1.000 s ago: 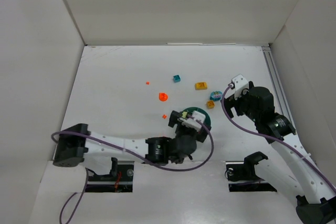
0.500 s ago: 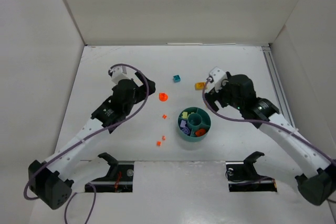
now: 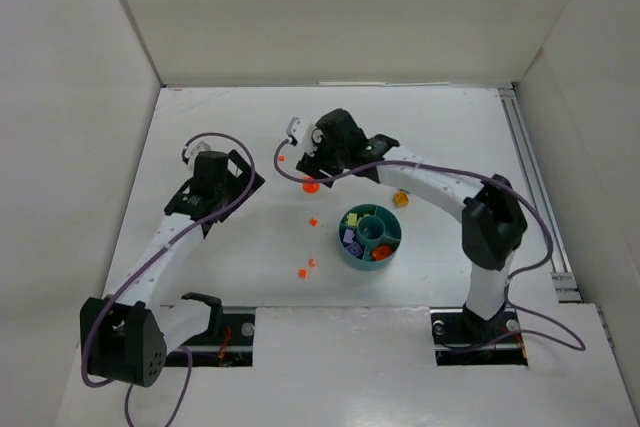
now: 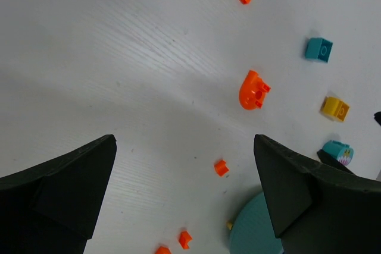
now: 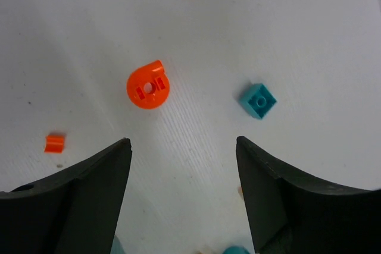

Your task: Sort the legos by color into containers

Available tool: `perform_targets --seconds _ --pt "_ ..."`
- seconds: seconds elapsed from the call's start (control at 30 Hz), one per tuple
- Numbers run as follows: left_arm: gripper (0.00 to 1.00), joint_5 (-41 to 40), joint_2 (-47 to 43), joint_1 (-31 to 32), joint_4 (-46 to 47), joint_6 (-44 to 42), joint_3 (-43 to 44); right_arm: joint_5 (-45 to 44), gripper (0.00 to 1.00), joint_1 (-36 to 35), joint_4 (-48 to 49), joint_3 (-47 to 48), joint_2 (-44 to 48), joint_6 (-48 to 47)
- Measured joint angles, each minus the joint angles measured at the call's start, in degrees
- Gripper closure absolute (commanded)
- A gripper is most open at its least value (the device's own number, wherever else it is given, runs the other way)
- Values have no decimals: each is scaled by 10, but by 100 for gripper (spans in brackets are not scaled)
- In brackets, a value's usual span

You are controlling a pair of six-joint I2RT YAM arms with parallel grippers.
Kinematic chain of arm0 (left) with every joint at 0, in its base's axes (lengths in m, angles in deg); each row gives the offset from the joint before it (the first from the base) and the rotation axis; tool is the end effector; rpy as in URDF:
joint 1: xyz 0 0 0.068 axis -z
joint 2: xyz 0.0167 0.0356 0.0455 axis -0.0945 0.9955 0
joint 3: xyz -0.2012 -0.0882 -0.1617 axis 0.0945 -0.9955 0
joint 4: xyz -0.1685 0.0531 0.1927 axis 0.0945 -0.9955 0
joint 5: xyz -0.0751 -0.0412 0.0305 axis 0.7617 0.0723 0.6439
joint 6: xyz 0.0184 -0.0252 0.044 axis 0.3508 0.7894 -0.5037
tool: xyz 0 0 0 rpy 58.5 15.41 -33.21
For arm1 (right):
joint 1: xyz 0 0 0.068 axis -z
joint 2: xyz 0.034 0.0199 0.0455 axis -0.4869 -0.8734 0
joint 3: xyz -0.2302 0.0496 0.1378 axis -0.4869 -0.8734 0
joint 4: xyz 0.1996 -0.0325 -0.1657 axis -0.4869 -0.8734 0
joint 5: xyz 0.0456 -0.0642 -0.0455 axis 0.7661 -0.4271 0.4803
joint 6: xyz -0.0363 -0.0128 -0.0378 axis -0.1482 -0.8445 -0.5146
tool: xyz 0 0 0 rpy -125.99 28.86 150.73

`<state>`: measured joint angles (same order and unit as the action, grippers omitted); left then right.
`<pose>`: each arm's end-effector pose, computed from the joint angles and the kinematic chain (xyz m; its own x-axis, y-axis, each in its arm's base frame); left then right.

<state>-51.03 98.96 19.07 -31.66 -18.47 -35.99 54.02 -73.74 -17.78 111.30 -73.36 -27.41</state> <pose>0.2259 -0.0535 0.2586 -0.5418 -0.6282 -0.5584 -0.2887 0.7630 -0.5783 0.3004 0.2964 0.2828 -0.0956 -0.7367 -0.6695 -0.8382 0.4224 -0.3450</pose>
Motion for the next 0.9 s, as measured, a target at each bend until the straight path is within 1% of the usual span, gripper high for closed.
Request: perform_targets --seconds 0.03,0.07,0.1,0.13,0.2,0.3,0.47,0.53,0.9 --pt "0 3 0 -14 2 -3 -2 3 26 -3 0 17 -24 -5" --pt "0 6 0 -19 2 -7 -3 6 30 -5 -2 23 -34 -9" --pt "0 9 -2 -42 3 -10 -9 8 32 -7 -4 42 -66 -14" --pt "0 11 -3 -52 3 -12 -14 10 32 -9 -5 51 -84 -15" --pt "0 14 -5 -67 5 -15 -26 12 36 -12 -11 64 -112 -19" --pt "0 26 -7 -70 7 -18 -38 10 44 -13 -16 76 -144 -23" --pt "0 41 -7 -70 21 -21 -45 0 47 -12 -23 102 -176 -26" --pt "0 45 -7 -70 28 -21 -48 -2 51 -13 -23 111 -183 -26" --pt "0 55 -7 -70 37 -25 -48 -1 51 -12 -23 120 -191 -26"
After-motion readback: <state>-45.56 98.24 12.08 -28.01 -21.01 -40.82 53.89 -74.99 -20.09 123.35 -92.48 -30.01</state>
